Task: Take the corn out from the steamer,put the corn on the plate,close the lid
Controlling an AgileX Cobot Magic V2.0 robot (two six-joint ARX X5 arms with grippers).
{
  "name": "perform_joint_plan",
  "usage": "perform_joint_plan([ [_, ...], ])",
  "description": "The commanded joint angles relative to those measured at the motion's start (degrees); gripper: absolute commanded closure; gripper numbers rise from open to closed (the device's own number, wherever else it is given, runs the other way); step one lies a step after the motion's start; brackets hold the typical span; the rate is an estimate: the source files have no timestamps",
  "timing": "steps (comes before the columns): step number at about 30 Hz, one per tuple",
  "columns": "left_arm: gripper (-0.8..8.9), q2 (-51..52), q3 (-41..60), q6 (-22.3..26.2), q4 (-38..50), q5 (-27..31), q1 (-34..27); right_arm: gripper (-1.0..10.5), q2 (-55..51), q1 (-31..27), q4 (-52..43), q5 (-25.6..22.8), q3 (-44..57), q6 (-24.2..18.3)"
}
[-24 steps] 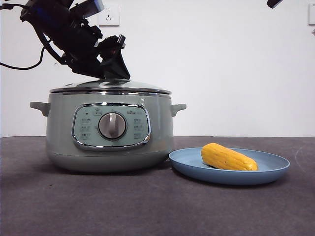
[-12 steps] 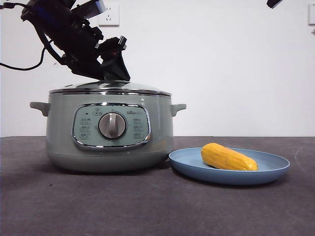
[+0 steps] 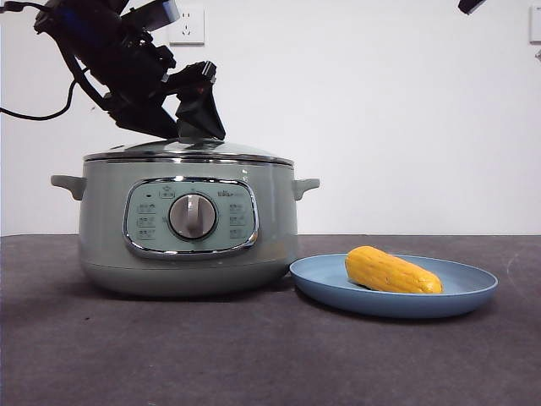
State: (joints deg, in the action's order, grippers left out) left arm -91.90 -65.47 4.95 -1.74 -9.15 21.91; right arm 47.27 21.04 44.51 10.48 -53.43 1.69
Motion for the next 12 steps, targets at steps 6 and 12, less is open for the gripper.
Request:
perform_joint_plan([
  [6, 2.47, 3.2, 0.5, -0.3, -1.3, 0.1, -0.3, 3.8, -0.1, 0.1, -0.3, 0.1, 0.4, -0.3],
  [12, 2.47, 9.9, 0.5, -0.3, -5.4, 0.0, -0.3, 3.8, 0.0, 0.1, -0.3, 0.1, 0.4, -0.5],
])
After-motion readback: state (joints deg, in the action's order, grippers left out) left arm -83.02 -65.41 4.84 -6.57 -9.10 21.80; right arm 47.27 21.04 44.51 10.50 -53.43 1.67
